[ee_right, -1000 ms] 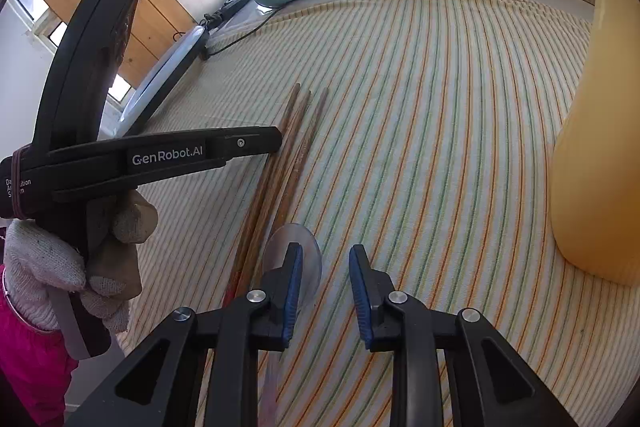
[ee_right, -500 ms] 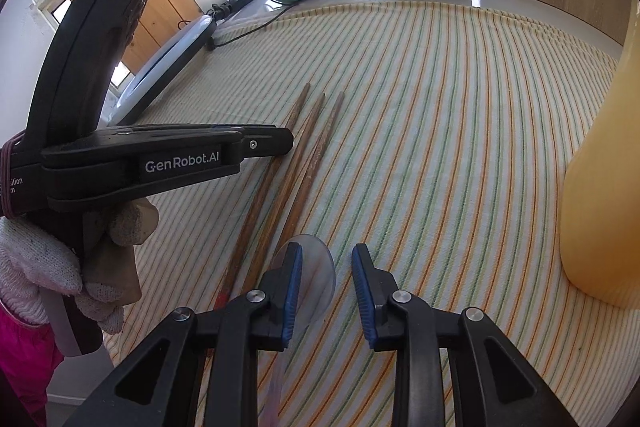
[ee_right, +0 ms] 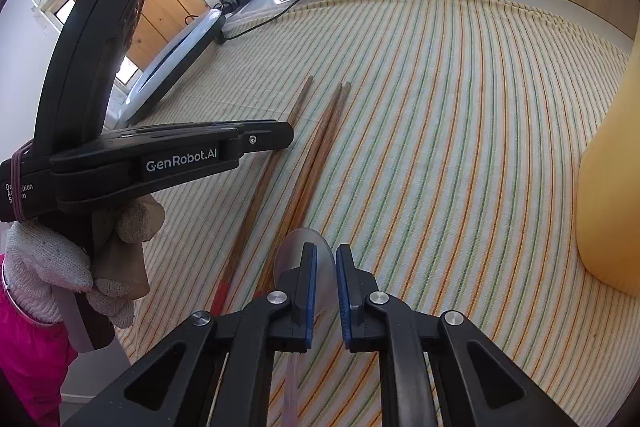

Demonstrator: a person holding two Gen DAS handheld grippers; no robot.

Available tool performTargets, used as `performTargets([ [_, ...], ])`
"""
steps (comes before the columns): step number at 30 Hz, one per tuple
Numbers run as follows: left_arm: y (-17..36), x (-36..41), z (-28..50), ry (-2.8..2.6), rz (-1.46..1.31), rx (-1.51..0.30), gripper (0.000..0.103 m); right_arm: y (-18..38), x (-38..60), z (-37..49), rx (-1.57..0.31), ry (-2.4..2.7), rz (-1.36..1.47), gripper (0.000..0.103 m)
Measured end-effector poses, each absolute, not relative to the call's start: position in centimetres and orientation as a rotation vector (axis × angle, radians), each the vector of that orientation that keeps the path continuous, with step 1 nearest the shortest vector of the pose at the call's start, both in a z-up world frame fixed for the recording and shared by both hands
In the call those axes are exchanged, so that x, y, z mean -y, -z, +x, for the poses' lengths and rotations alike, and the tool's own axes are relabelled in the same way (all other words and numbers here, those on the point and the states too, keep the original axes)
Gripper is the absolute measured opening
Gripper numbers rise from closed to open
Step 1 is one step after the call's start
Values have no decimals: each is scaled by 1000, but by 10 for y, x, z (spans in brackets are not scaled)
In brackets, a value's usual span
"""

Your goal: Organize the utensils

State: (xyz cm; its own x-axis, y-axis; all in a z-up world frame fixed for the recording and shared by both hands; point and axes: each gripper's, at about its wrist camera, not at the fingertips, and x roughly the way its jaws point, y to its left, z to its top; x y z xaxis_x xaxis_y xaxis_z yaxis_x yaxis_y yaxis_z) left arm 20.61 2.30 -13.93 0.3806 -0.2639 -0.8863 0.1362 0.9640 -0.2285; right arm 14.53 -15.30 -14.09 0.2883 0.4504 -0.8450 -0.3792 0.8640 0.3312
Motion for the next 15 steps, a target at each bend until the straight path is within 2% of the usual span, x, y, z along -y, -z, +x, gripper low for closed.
performTargets([
  [8, 139, -28, 205, 255, -142, -1150, 5, 131, 145, 137, -1143, -607, 89, 0],
  [15, 136, -31, 202, 251, -144, -1145, 5, 125, 135, 134, -1121, -615, 36, 0],
])
